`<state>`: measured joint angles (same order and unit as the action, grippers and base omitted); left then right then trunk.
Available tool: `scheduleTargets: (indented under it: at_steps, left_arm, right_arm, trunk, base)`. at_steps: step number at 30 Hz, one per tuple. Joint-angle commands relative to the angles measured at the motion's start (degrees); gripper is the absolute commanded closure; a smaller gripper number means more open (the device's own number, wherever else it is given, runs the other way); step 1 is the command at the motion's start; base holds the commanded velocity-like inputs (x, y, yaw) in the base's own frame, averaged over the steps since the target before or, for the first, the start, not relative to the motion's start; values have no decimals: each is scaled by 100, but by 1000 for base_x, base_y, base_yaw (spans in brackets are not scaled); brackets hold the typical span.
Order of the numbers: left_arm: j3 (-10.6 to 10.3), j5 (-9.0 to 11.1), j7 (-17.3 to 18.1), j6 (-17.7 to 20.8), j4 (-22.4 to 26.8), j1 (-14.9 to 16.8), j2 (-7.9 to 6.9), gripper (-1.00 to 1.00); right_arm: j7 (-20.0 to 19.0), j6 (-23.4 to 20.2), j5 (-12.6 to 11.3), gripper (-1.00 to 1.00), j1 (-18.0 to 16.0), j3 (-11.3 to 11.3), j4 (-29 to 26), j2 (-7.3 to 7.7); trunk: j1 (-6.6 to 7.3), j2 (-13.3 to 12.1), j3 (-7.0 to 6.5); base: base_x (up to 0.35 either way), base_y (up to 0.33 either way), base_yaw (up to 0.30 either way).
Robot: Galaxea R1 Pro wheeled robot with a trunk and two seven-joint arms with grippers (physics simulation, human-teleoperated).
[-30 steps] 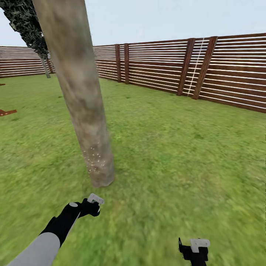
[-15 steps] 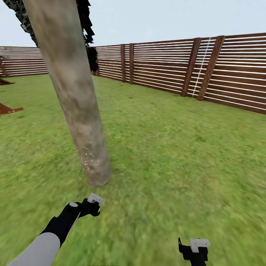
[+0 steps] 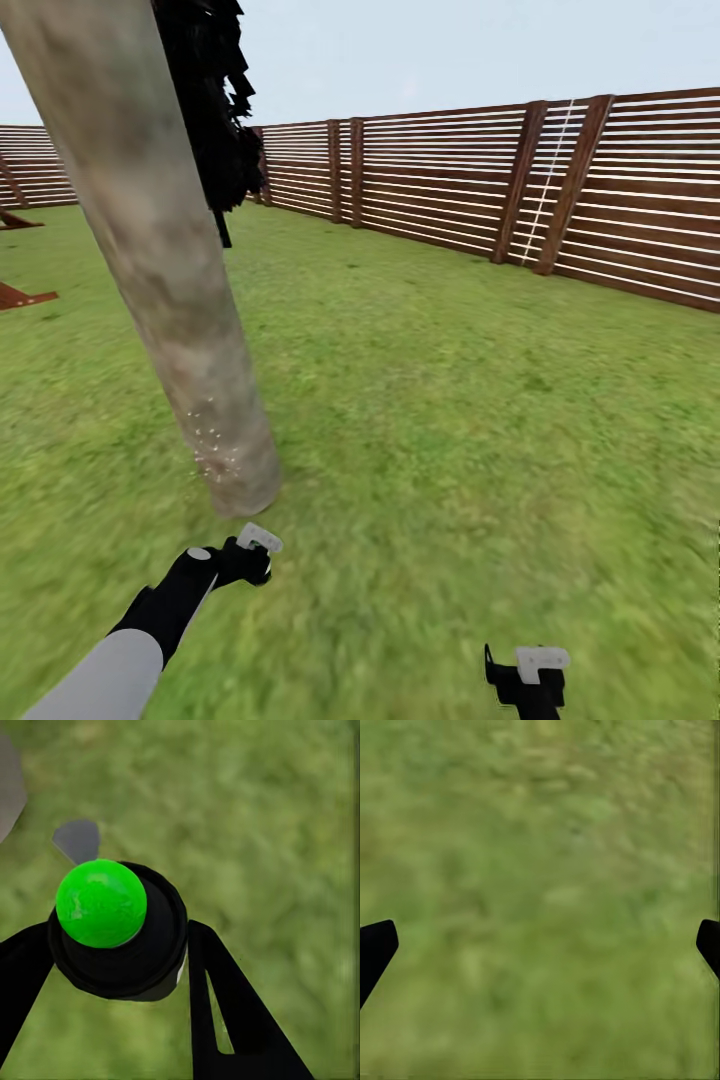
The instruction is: In the garden, pick up the pesticide atomizer on the floor and spray pesticide onto both trees until each tree trunk is fully covered.
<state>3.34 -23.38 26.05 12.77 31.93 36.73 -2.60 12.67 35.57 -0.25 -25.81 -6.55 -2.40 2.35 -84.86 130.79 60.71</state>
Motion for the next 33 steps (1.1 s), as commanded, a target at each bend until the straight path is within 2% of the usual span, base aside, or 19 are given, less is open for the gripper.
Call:
scheduleTargets:
  at_steps: [1, 6, 11, 14, 19, 23, 28, 33]
  left_arm:
    - [35, -35, 50, 32, 14, 1, 5, 100]
    - [43, -41, 50, 32, 15, 1, -2, 100]
    - [51, -39, 50, 32, 15, 1, -4, 100]
    - [51, 111, 50, 32, 15, 1, -10, 100]
    - [56, 147, 26, 37, 15, 1, -12, 100]
    - [53, 162, -244, 33, 15, 1, -6, 100]
    - [68, 160, -487, 43, 15, 2, -16, 100]
    - [314, 173, -878, 58, 15, 1, -4, 100]
  right_arm:
    - [42, 3, -1, -100, -3, -48, -2, -3]
    - [42, 3, -1, -100, -3, -48, -3, -21]
    - [42, 3, -1, -100, -3, -48, -3, -24]
    - [42, 3, -1, -100, -3, -48, -3, -22]
    - [42, 3, -1, -100, -3, -50, -5, -24]
    - [42, 3, -1, -100, -3, -48, -2, -21]
    - [42, 3, -1, -100, -3, -48, -4, -15]
    - [42, 3, -1, -100, -3, -48, -3, -15]
  trunk:
    - [-1, 2, 5]
    - [-1, 2, 5]
    - [-1, 2, 5]
    - [-1, 2, 5]
    - [-1, 2, 5]
    - [-1, 2, 5]
    - [-1, 2, 5]
    - [-1, 2, 5]
  base:
    - [169, -249, 0]
    - [158, -249, 25]
    - [146, -249, 249]
    - [108, -258, 277]
    - [124, -260, 278]
    - [179, -243, 245]
    - [177, -239, 32]
    - [147, -244, 161]
